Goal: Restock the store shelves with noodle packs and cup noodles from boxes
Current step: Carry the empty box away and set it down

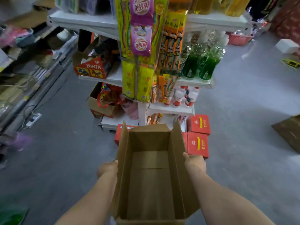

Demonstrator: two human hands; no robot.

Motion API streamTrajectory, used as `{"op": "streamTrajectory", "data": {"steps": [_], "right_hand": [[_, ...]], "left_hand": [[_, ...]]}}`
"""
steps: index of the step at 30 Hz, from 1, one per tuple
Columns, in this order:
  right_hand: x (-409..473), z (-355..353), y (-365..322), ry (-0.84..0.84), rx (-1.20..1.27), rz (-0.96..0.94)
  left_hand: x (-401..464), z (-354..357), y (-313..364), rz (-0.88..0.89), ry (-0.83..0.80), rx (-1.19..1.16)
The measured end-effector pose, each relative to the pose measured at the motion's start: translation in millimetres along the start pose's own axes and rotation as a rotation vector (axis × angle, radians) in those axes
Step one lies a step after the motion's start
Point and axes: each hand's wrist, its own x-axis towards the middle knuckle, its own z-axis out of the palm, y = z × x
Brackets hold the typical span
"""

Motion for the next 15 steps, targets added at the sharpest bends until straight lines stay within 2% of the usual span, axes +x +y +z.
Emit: {"op": "streamTrajectory", "data": {"steps": [1, 3, 8, 11, 15], "right_hand": [[3.4, -5.5, 5.0, 0.013, 0.024, 0.021], [13.7, -22.3, 16.5, 0.041, 0.066, 0.078], [39.2, -71.7, 45.5, 0.103, 0.078, 0.189], [52.5, -103.4, 70.7, 0.153, 0.061, 0.277], [65.7, -148.4, 104.6, 0.231, 0.173, 0.379]], "left_hand": [[-3.8, 4.5, 2.7, -0.036, -0.014, 0.056], [-16.9, 23.2, 12.7, 0.018, -0.053, 0.139], [-51.2, 76.2, 32.4, 0.155, -0.128, 0.102], [-75.7, 110.8, 34.7, 0.180, -0.178, 0.099], [-119.6, 163.8, 43.1, 0.246, -0.251, 0.112]]}}
